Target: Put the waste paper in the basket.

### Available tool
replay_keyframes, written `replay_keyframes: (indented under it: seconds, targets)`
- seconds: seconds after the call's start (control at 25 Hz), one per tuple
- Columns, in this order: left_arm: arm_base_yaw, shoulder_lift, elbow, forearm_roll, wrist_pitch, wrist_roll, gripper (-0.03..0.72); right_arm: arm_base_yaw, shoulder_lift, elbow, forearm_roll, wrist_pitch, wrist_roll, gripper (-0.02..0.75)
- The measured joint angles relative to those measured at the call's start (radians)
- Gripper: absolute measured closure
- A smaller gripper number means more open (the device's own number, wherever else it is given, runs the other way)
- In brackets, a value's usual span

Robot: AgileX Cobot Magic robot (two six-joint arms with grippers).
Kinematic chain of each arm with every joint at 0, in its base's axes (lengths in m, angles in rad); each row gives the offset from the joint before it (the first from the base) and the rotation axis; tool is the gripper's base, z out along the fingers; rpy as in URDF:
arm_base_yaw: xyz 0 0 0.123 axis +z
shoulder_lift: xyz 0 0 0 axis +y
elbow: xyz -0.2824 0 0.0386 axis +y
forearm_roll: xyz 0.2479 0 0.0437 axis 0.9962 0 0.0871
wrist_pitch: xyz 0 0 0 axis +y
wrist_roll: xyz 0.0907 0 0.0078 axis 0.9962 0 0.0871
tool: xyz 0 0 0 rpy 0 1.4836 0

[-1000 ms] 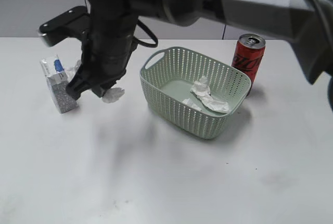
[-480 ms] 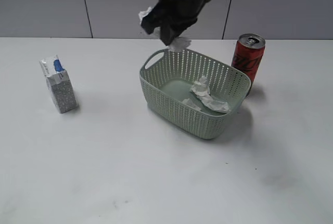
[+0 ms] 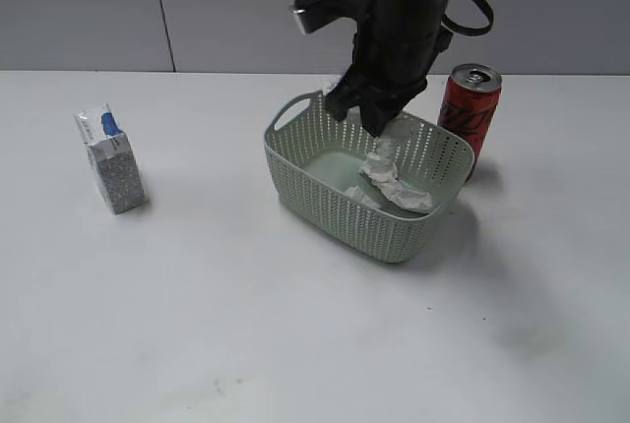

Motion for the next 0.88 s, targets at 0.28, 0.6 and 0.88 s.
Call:
replay_keyframes:
  seconds: [0.28,0.6,0.88]
  targets:
    - [0.0,0.0,0.0,0.0,0.0,0.0,0.097,0.0,0.003,0.018,-0.034,-0.022,0.012,0.272]
    - [0.0,0.0,0.0,0.0,0.0,0.0,0.097,0.0,-0.003,0.019,-0.028,0.021,0.012,0.138]
    - [0.0,0.0,0.0,0.0,0.0,0.0,0.097,-0.082,-0.131,0.018,-0.019,0.072,0.013,0.143]
